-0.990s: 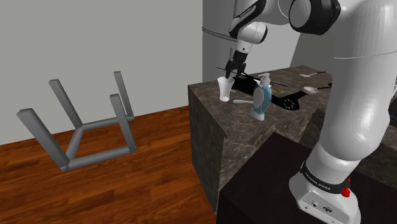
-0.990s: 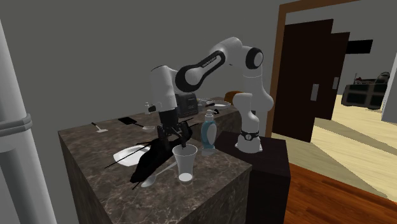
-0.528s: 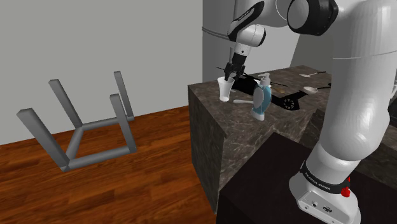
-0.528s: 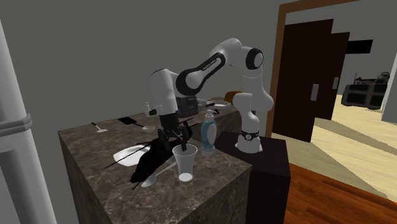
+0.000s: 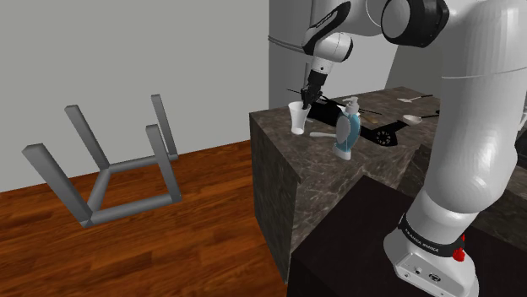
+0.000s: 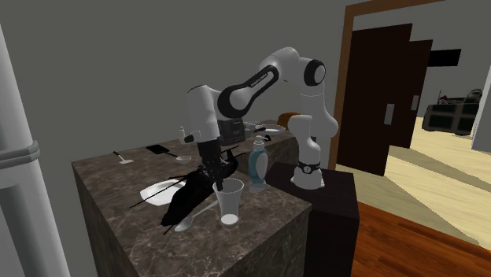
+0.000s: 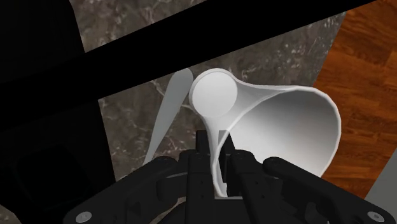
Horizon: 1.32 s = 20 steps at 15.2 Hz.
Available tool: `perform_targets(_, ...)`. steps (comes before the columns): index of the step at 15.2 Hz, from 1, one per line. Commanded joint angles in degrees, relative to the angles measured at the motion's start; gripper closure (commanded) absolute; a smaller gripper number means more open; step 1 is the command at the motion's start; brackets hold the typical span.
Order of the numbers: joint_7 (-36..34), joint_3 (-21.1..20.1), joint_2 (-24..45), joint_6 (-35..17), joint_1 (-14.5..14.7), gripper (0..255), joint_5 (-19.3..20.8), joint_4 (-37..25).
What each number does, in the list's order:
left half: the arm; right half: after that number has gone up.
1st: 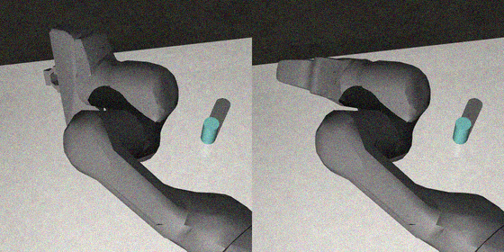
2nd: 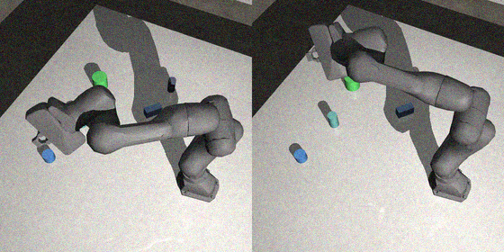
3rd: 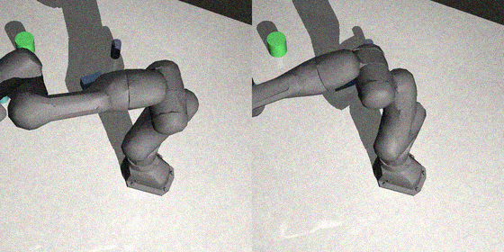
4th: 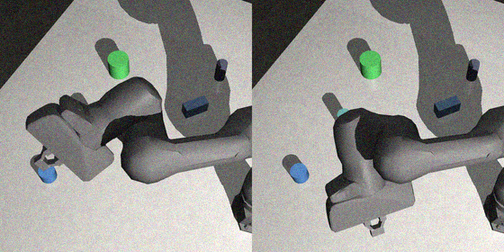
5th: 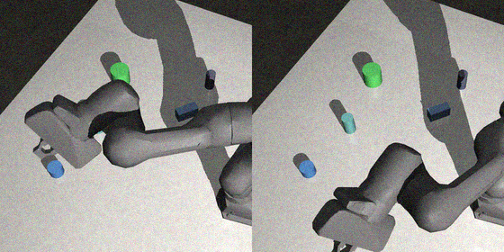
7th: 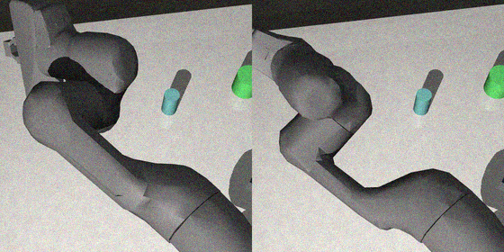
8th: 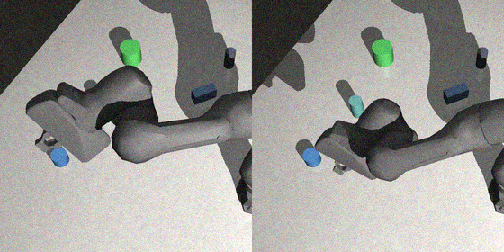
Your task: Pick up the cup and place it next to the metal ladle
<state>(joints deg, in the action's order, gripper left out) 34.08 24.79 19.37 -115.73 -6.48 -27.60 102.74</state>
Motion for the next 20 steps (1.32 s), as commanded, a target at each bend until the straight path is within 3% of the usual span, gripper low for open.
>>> perform_targets(1,0.0,0.0,0.0,0.0,0.0,255,0.0,0.0)
perform_targets(20,-4.4,1.0,-3.9,9.8,0.2,255,3.3,-7.1)
